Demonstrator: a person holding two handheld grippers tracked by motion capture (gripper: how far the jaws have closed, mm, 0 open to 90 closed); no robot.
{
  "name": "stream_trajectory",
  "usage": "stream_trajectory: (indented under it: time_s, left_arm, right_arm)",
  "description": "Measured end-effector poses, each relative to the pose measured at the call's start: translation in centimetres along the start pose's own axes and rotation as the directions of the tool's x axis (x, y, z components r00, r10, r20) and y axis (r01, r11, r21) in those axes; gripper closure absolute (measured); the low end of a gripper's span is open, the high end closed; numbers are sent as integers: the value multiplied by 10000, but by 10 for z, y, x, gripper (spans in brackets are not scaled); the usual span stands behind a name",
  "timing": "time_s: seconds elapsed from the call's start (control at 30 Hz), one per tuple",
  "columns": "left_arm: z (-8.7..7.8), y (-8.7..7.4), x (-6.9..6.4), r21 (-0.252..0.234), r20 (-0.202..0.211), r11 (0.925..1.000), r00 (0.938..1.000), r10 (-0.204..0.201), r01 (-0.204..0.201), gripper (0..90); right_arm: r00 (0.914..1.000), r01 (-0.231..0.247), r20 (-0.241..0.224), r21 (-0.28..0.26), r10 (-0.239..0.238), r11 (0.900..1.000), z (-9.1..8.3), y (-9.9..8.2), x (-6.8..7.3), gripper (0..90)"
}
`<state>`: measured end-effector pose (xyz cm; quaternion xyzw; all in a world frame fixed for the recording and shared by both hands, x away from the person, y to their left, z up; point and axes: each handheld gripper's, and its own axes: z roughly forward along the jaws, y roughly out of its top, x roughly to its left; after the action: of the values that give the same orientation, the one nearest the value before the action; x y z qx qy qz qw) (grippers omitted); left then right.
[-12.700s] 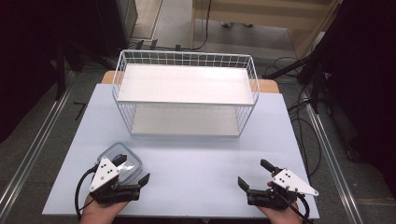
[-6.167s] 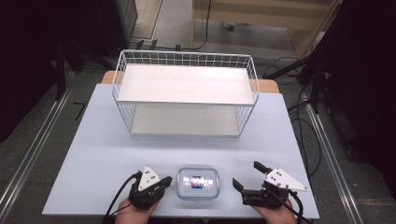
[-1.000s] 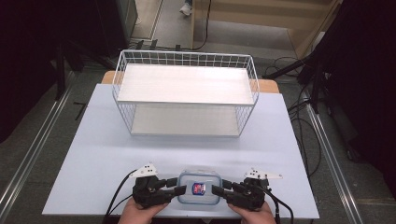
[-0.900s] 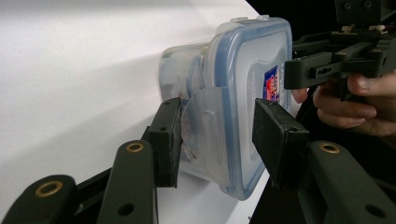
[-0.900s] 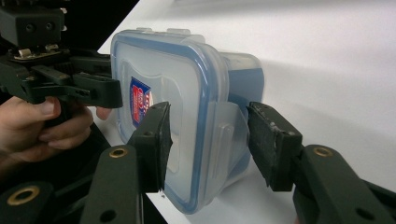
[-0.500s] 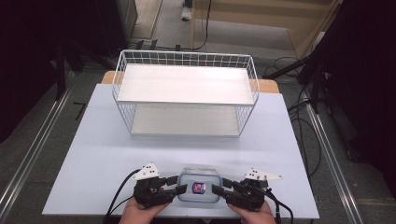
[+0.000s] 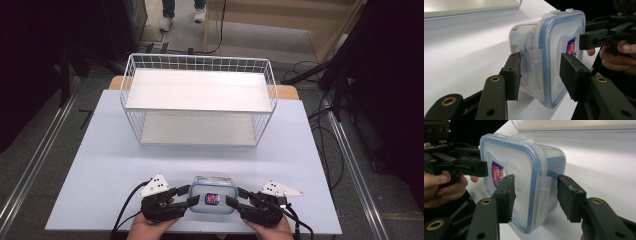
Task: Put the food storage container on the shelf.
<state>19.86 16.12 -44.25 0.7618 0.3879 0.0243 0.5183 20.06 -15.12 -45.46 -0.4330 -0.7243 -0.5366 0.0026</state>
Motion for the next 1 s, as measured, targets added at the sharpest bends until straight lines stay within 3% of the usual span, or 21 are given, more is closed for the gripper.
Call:
stream_trajectory:
  time_s: [0.53,1.0]
  left_arm:
    - [-11,19,-7,-975,-299,9922,9967,756,-781,532]
    - [-21,40,-13,-1540,-607,9737,9852,1605,-1681,529]
  right_arm:
    - [9964,845,185,-1077,-829,9906,-6,19,11,502]
    - [9844,1751,523,-1968,-1680,9647,-14,40,23,498]
